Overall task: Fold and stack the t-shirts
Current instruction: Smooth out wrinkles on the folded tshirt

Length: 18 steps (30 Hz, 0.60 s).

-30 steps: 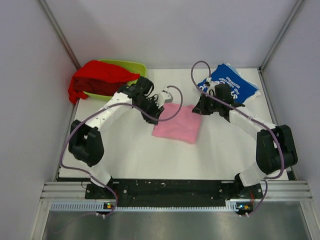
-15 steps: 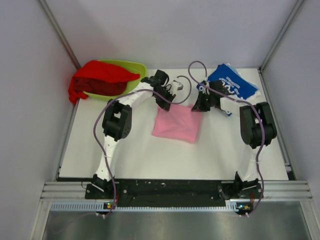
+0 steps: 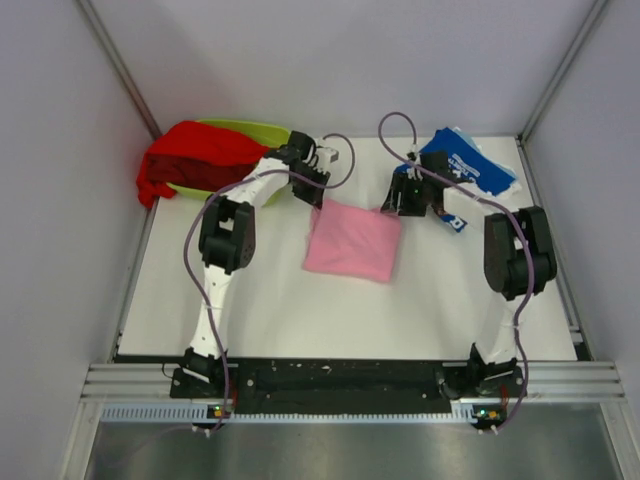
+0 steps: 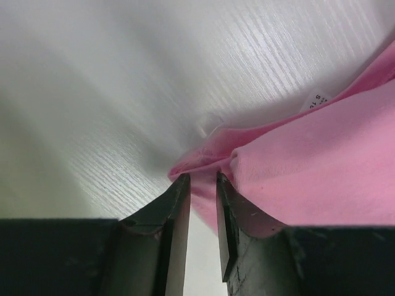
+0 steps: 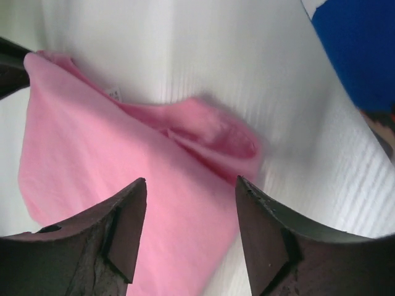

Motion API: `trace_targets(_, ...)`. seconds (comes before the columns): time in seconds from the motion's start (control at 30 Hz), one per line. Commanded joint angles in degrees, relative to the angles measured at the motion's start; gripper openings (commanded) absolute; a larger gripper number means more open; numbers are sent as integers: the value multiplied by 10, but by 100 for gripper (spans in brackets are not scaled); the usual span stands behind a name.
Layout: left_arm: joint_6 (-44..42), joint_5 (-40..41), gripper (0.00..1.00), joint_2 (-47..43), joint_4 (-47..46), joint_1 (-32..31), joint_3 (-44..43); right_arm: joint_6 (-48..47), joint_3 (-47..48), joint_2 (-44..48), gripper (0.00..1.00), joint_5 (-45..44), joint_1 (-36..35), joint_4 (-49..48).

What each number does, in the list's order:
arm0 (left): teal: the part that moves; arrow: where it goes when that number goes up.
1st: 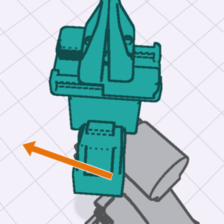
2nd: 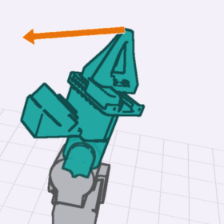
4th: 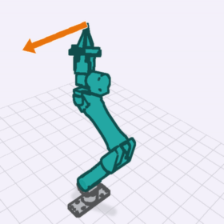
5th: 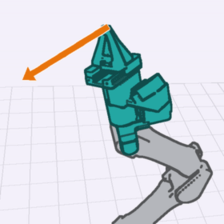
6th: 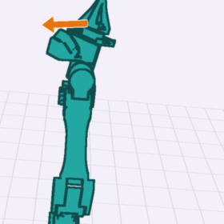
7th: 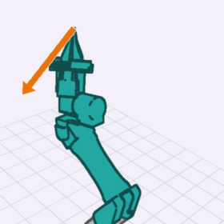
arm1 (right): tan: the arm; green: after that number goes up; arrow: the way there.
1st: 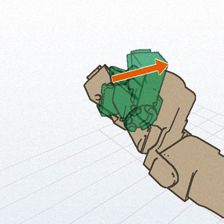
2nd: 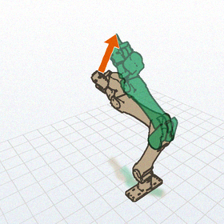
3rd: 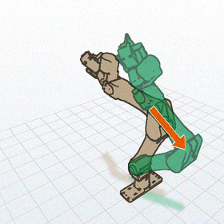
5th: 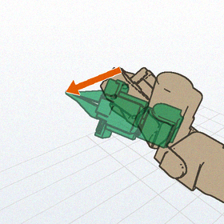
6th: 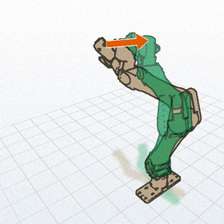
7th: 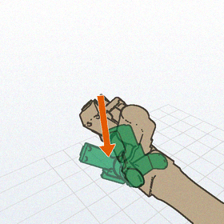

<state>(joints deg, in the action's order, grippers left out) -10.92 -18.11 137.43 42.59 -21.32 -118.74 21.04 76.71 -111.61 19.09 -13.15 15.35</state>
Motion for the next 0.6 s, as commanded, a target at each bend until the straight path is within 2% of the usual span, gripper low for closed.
trace_targets(0.0, 18, -2, 33, -34, -8, 8, -20, -22, -45, 133, 67, -17, 9, 29)
trace_targets(0.1, 24, -23, 46, -76, -2, 19, -11, -7, -108, 176, 83, 1, 10, 29)
trace_targets(0.23, 42, -47, 56, -155, -28, 30, 87, 23, -178, 183, 84, 49, 11, -4)
trace_targets(0.4, 106, -96, 84, -204, -104, 22, 228, 63, -208, 138, 83, 85, 10, -84)
trace_targets(0.43, 124, -106, 85, -202, -114, 19, 238, 65, -207, 127, 83, 85, 10, -99)
trace_targets(0.47, 132, -112, 95, -197, -123, 19, 244, 67, -202, 120, 83, 83, 11, -113)
trace_targets(0.57, 143, -113, 94, -172, -136, 18, 226, 65, -183, 98, 78, 68, 11, -117)
